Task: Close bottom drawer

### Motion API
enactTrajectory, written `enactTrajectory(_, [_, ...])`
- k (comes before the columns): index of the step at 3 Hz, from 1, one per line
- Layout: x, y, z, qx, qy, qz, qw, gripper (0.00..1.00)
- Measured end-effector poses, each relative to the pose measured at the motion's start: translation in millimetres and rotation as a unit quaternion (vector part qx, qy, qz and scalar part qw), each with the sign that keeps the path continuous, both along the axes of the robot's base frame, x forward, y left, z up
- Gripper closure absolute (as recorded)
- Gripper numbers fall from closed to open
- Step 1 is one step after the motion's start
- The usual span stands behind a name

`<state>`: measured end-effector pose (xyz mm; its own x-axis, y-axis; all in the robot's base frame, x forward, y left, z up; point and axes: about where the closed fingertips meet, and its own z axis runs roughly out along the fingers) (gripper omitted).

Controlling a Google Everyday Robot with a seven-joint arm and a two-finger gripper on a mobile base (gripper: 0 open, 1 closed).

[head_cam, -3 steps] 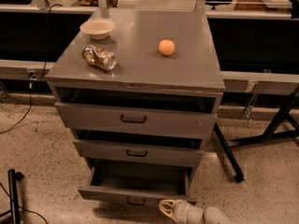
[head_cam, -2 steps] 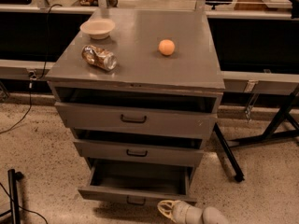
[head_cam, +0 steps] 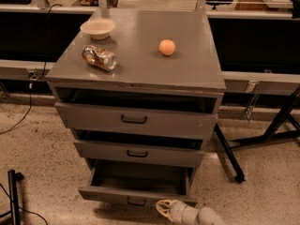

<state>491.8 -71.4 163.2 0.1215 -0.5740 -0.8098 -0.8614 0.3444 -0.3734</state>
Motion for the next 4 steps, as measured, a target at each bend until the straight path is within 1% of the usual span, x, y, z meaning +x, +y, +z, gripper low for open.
enactTrajectory(1, [8,0,-5,0.004,-0.001,-0.022,0.9998,1.0])
enactTrajectory(2, [20,-5,-1,0.008,-0.005,-0.043,0.999,1.0])
enactTrajectory(3, [39,-13,0,0.026,-0.004,-0.066,0.9975,1.0])
enactTrajectory(4, [64,-24,2,0.045,-0.01,-0.087,0.9952,1.0])
